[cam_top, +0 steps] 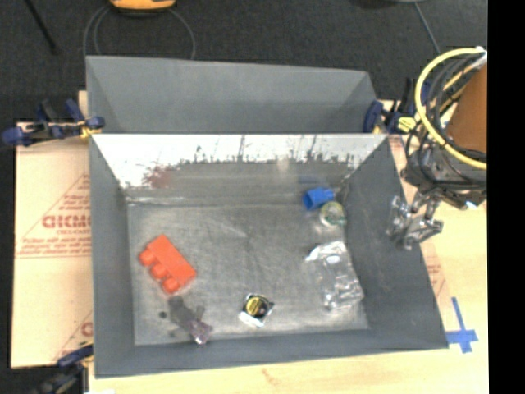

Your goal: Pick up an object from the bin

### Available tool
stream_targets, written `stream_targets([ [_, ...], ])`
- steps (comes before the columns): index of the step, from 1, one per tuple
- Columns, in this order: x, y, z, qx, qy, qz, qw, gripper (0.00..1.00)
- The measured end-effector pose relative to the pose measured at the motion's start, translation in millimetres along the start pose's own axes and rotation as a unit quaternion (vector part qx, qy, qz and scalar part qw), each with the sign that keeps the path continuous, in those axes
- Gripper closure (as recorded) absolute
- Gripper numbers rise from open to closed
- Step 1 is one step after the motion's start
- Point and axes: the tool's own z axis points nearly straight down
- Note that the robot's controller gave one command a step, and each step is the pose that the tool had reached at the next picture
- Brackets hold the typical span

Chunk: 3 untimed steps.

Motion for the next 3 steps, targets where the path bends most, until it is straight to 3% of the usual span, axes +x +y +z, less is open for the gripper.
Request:
stream_targets([
  [1,-35.9,70.7,79.3,-0.007,0.0018,0.046,0.9989,1.0],
  [2,-105.3,134.8,95.9,-0.004,0.0005,0.108,0.9941,1.0],
  [3,-101.9,131.6,95.3,-0.002,0.0009,0.111,0.9939,0.0],
])
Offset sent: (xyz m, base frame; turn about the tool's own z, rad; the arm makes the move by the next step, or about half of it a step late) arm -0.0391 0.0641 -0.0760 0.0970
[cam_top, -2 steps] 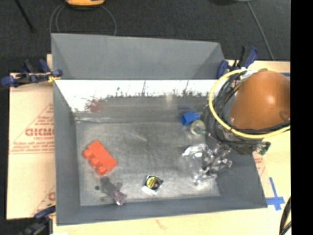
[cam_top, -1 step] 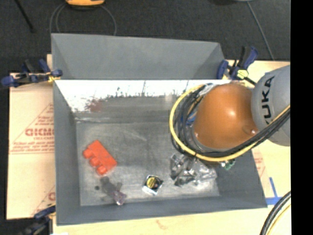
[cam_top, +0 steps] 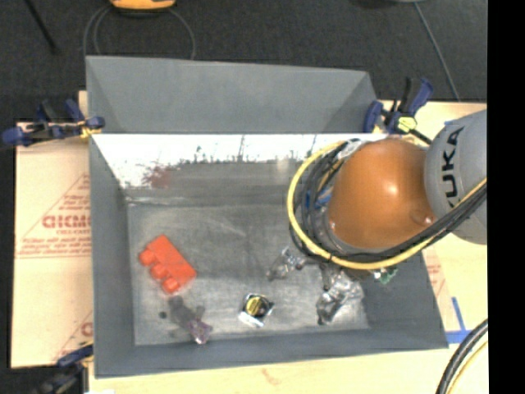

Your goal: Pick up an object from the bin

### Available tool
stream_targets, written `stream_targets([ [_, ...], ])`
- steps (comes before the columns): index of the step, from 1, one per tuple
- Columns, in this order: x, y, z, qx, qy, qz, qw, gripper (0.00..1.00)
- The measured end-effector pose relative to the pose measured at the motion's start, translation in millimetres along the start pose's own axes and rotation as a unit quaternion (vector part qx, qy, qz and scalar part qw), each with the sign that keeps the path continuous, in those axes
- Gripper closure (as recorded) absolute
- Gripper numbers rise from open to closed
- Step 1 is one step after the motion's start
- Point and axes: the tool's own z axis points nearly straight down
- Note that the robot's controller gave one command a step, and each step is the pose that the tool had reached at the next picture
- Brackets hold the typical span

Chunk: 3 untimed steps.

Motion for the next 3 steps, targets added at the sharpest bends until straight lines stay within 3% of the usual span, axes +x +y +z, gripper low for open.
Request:
stream_targets([
  [1,-32.0,29.4,85.1,-0.002,0.0002,-0.084,0.9965,0.0],
  [2,-31.6,27.8,82.6,0.0,-0.0008,-0.084,0.9965,1.0],
  [3,-33.7,34.1,-98.7,0.003,-0.0024,-0.176,0.9844,1.0],
])
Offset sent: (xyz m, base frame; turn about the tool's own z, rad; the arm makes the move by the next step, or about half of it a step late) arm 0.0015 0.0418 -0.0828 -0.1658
